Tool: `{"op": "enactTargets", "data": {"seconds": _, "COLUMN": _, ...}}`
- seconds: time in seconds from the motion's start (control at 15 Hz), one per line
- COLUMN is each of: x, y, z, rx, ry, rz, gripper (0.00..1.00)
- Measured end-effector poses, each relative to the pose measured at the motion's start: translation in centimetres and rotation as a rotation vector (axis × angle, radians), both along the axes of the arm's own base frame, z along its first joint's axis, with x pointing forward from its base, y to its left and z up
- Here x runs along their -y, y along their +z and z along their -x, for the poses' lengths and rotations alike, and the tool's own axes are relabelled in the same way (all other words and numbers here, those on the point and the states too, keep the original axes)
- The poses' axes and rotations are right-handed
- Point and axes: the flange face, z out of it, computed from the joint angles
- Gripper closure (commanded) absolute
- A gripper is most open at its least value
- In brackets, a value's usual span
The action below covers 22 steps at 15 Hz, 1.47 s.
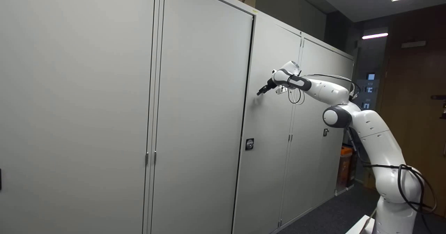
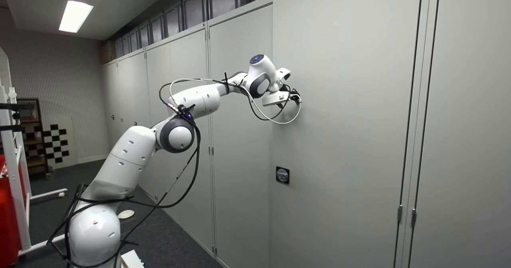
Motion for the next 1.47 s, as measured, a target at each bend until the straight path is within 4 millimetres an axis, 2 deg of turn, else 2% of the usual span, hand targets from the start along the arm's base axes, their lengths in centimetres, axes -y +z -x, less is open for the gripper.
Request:
{"op": "enactTargets", "data": {"seconds": 0.4, "x": 0.6, "y": 0.0, "z": 0.0, "rx": -0.019, "ry": -0.025, "rz": 0.014, "gripper": 0.00}}
{"op": "enactTargets", "data": {"seconds": 1.07, "x": -0.4, "y": 1.3, "z": 0.5, "rx": 0.000, "ry": -0.030, "rz": -0.007, "gripper": 0.00}}
{"op": "enactTargets", "data": {"seconds": 1.47, "x": -1.0, "y": 3.4, "z": 2.8, "rx": -0.010, "ry": -0.047, "rz": -0.007, "gripper": 0.00}}
